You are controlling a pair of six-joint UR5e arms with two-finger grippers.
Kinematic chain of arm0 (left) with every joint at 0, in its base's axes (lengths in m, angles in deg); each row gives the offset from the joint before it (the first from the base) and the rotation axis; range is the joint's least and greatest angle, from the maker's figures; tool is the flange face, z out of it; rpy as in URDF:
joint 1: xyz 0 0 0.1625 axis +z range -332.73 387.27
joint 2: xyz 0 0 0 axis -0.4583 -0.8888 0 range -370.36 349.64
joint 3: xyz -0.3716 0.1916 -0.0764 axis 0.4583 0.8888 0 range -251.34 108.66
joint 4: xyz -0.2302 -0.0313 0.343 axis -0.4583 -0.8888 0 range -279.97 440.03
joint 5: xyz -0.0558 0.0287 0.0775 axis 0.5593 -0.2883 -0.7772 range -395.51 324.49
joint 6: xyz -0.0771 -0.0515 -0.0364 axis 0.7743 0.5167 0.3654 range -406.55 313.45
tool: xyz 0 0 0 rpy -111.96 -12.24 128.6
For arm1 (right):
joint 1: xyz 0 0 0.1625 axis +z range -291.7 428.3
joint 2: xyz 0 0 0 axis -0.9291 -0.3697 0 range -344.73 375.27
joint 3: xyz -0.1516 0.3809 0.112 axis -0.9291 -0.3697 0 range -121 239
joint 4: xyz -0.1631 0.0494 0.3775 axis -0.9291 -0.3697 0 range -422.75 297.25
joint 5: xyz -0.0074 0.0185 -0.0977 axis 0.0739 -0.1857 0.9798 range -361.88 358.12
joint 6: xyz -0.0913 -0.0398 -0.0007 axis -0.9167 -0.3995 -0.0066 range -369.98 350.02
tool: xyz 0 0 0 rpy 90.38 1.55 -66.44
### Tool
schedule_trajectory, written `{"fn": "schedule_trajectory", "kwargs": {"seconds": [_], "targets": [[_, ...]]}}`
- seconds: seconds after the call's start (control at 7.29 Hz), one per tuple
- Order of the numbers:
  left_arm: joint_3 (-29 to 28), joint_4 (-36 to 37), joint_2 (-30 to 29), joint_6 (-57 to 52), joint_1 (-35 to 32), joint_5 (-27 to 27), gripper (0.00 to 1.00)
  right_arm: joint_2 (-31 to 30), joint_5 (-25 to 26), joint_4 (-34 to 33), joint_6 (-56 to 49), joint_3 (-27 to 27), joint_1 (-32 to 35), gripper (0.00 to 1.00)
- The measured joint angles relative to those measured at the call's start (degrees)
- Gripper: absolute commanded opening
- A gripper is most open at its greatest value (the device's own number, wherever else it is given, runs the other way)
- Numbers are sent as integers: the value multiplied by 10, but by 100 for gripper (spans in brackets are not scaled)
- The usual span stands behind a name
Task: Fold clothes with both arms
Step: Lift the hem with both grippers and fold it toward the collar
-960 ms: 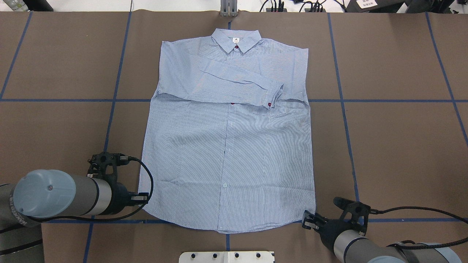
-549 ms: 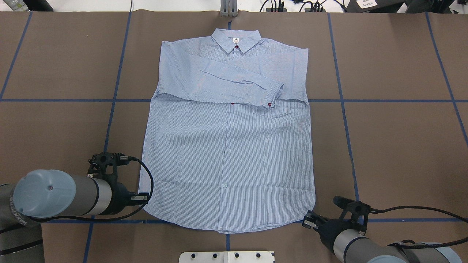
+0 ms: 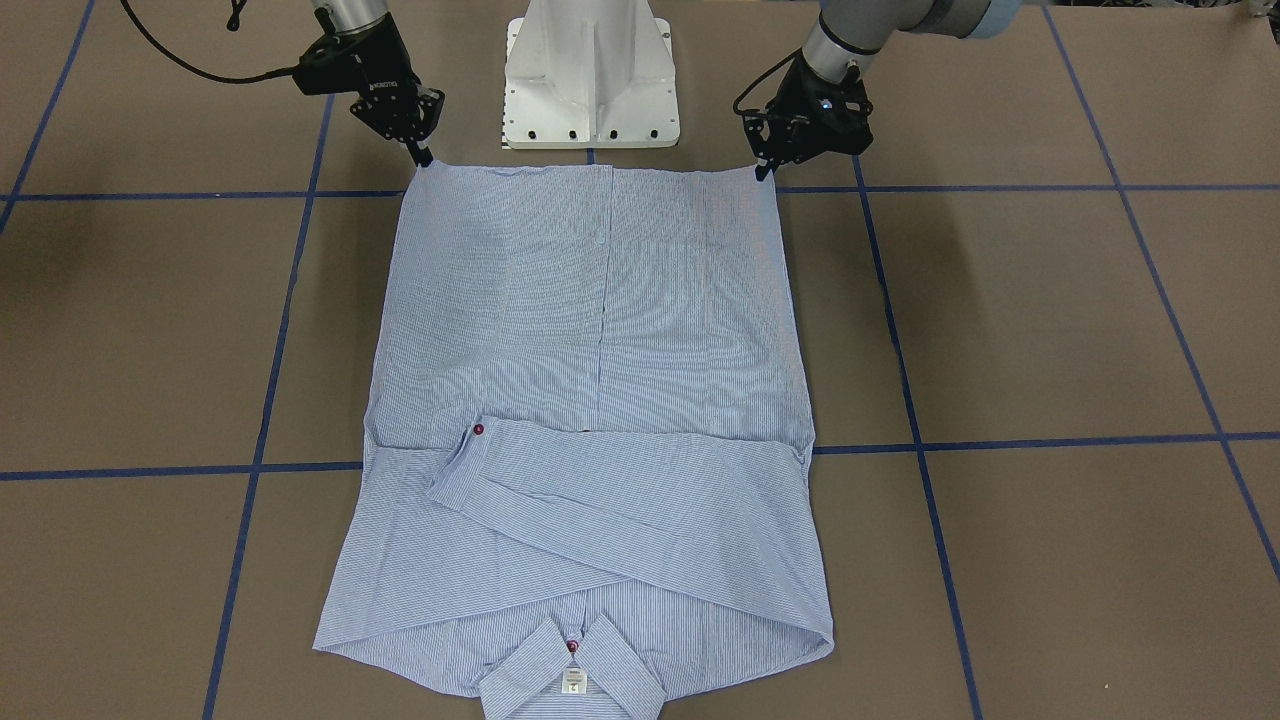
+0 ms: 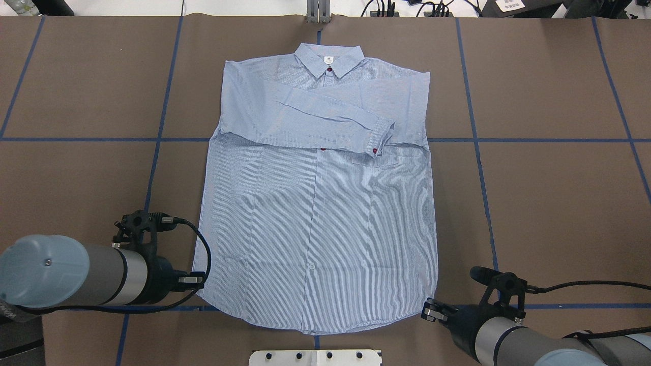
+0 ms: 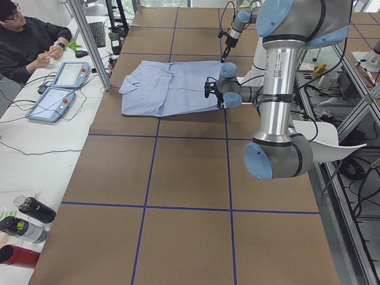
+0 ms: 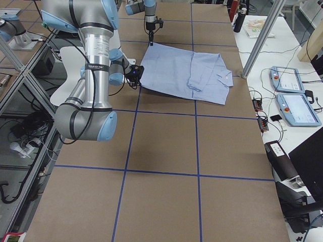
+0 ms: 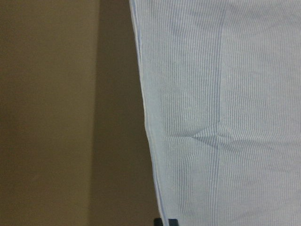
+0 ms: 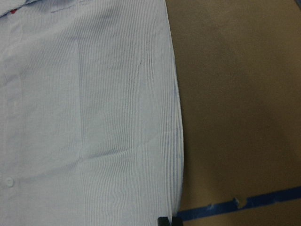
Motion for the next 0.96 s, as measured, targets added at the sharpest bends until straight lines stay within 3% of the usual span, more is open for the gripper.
{"fn": "schedule_trajectory", "kwargs": {"seconds": [0.41, 0.55, 0.69, 0.96], "targets": [[137, 56, 44, 26, 19, 75, 0, -2, -106, -187, 1, 208, -10, 0], [168, 76, 47, 39, 29, 83, 0, 2, -132, -233, 0, 252, -7, 0], [180, 91, 44, 45, 33, 86, 0, 7, -143, -258, -3, 259, 5, 0], [120, 100, 14, 44, 1, 75, 0, 81, -150, -280, -56, 176, 85, 0]]}}
